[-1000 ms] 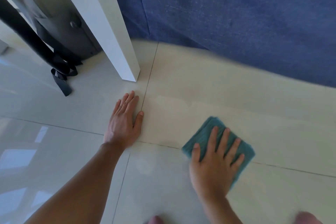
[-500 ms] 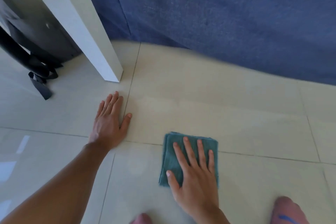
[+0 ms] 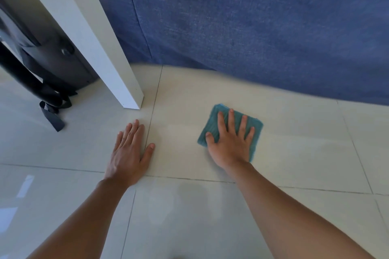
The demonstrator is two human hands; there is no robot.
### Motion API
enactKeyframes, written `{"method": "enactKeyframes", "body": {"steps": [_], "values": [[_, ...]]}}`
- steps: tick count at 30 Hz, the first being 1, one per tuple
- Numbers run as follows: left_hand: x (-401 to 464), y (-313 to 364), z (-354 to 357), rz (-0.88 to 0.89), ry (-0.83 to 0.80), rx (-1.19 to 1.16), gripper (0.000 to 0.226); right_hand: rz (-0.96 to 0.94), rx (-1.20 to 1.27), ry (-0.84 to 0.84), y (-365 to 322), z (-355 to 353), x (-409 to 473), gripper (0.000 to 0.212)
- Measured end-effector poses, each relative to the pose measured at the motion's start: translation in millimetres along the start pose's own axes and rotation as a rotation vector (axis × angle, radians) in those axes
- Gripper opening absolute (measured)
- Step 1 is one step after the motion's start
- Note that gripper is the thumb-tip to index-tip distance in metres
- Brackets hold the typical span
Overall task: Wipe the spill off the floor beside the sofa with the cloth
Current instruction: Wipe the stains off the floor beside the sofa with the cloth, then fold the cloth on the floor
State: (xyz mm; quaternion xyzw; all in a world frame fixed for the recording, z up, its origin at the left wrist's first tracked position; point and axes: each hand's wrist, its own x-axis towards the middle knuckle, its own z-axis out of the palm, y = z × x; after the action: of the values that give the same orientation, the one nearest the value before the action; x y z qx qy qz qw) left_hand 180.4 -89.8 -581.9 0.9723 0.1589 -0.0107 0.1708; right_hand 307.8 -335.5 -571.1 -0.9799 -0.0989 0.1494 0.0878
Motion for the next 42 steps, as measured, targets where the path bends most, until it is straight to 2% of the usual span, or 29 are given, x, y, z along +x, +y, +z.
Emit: {"method": "enactKeyframes", "body": {"steps": [5, 8, 11, 14, 16, 18, 22, 25, 30, 33, 38, 42], "values": [[2, 12, -1, -0.018, -0.026, 0.087, 0.082, -0.216, 0.014, -0.026, -32, 8, -28, 0.081], [7, 30, -1, 0.007, -0.010, 0.083, 0.076, -0.279, 0.241, -0.006, -25, 8, -39, 0.071], [17, 53, -6, 0.131, 0.058, 0.089, 0.058, -0.122, 0.652, 0.152, -6, -5, -36, 0.045], [28, 79, -17, 0.156, 0.122, 0.018, 0.040, 0.125, 0.680, 0.299, 13, -24, -31, 0.037], [33, 98, -22, 0.119, 0.080, -0.039, 0.035, 0.264, 0.689, 0.283, 23, -31, -31, 0.039], [39, 113, -22, 0.069, 0.012, -0.080, 0.042, 0.367, 0.756, 0.233, 28, -35, -34, 0.045], [47, 130, -16, -0.026, -0.076, -0.171, 0.051, 0.375, 0.809, 0.161, 19, -32, -39, 0.050], [48, 133, -13, -0.089, -0.118, -0.261, 0.055, 0.378, 0.797, 0.099, 11, -32, -37, 0.024], [46, 129, -14, -0.144, -0.152, -0.434, 0.047, 0.359, 0.836, 0.092, 2, -28, -39, 0.005], [44, 130, -14, -0.131, -0.156, -0.492, 0.046, 0.326, 0.858, 0.128, -2, -29, -42, 0.012], [45, 127, -13, -0.142, -0.160, -0.491, 0.062, 0.338, 0.847, 0.066, 4, -37, -38, 0.053], [46, 122, -12, -0.194, -0.205, -0.491, 0.040, 0.338, 0.867, 0.001, 8, -38, -35, 0.052]]}}
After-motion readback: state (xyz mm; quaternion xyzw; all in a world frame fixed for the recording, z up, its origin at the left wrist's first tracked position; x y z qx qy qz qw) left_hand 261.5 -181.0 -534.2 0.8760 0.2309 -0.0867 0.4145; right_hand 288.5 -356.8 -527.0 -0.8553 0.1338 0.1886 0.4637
